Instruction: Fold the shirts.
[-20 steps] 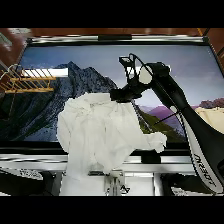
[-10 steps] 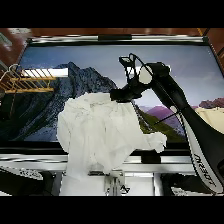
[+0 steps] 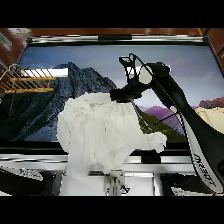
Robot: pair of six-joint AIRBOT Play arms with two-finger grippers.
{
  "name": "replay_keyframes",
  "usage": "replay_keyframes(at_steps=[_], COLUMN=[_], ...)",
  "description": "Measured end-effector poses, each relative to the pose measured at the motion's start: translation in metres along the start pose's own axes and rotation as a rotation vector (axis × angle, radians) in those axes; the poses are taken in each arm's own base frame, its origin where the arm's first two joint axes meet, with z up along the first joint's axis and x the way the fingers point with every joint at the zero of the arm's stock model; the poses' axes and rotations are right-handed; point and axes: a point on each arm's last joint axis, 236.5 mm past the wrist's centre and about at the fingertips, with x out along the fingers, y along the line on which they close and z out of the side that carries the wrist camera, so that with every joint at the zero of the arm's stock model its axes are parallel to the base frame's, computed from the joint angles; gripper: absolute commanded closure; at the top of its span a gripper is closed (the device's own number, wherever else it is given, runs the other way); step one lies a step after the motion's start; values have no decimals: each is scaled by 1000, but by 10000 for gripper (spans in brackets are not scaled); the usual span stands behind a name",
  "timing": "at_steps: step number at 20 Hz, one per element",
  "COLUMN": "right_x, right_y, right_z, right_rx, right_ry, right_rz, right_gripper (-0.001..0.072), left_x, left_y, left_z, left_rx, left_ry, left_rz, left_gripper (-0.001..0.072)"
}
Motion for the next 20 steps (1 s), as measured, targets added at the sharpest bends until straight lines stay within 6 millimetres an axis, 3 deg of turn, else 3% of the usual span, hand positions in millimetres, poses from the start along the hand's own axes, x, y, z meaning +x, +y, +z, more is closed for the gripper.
replay_keyframes(at_steps=[3,8,12,15,20], right_x=[0,-5,-26,-49,-78], right_y=[0,2,1,-13,-47], right_z=[-3,-16,-14,-7,0], right_rx=[-1,-1,1,41,102], right_ry=[12,63,28,-18,-55], right_rz=[-2,4,3,-7,-39], right_gripper=[645,646,646,646,646], left_x=[-21,-77,-127,-152,-169], left_y=[2,10,-11,-61,-202], left_z=[15,45,77,104,122], left_rx=[2,-22,-16,2,181], left_ry=[-39,-147,-269,-346,-310], left_rz=[28,110,132,59,-133], left_gripper=[662,663,663,664,664])
